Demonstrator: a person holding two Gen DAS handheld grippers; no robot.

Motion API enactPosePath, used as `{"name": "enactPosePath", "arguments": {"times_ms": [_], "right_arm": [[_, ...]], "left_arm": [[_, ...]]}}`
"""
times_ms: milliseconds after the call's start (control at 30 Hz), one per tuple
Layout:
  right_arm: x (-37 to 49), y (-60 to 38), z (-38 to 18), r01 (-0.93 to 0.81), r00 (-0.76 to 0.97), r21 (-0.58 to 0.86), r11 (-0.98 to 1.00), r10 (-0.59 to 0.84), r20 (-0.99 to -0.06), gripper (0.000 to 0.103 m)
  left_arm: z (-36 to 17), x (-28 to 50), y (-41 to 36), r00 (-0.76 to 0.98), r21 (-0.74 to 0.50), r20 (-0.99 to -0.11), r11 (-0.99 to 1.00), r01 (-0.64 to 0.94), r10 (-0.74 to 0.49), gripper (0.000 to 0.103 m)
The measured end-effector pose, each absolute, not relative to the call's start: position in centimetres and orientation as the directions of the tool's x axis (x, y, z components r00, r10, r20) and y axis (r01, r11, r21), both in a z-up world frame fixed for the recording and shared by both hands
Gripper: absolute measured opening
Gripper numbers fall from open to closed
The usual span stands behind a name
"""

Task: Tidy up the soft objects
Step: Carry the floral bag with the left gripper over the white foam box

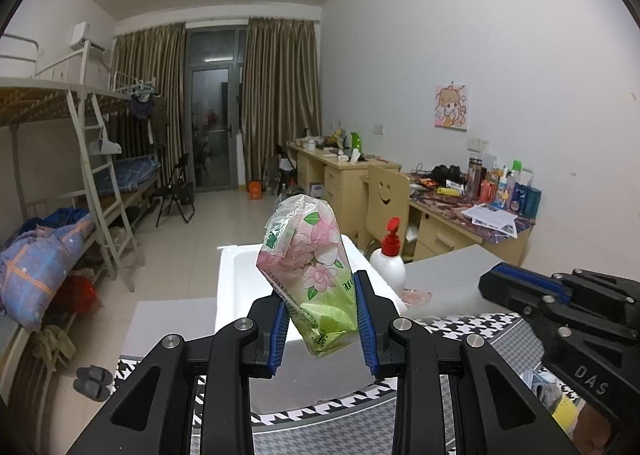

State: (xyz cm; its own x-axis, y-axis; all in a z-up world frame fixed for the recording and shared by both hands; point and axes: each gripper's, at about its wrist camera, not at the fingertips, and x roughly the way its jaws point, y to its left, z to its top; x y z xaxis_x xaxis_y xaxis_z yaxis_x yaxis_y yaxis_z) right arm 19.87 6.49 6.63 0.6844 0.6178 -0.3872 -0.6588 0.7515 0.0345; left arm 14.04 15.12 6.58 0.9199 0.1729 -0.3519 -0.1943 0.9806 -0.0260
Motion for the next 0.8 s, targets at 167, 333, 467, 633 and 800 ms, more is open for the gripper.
{"name": "enactPosePath", "arguments": {"times_ms": [167, 333, 467, 633, 800], "right_arm": [[20.4, 7.2, 6.9, -0.648, 0.698, 0.013, 0.761, 0.601, -0.390, 0.004], [20.9, 7.5, 6.7, -0.651, 0.688, 0.013, 0.759, 0.596, -0.414, 0.003], [21.0, 7.3, 6.5, -0.649, 0.687, 0.012, 0.761, 0.593, -0.420, 0.003], [21.0, 7.2, 6.6, -0.651, 0.686, 0.012, 0.759, 0.594, -0.420, 0.003], [20.9, 6.8, 6.4, -0.653, 0.681, 0.013, 0.757, 0.594, -0.428, 0.003]], "left_arm": [[6.3, 15.0, 16.2, 0.914, -0.039, -0.364, 0.977, -0.210, 0.182, 0.032], [6.4, 15.7, 16.5, 0.909, -0.039, -0.376, 0.977, -0.208, 0.178, 0.032], [6.5, 15.9, 16.7, 0.911, -0.036, -0.374, 0.978, -0.205, 0.177, 0.032], [6.5, 16.7, 16.8, 0.903, -0.035, -0.390, 0.978, -0.208, 0.178, 0.032], [6.5, 17.9, 17.0, 0.896, -0.036, -0.404, 0.976, -0.217, 0.184, 0.032]]}}
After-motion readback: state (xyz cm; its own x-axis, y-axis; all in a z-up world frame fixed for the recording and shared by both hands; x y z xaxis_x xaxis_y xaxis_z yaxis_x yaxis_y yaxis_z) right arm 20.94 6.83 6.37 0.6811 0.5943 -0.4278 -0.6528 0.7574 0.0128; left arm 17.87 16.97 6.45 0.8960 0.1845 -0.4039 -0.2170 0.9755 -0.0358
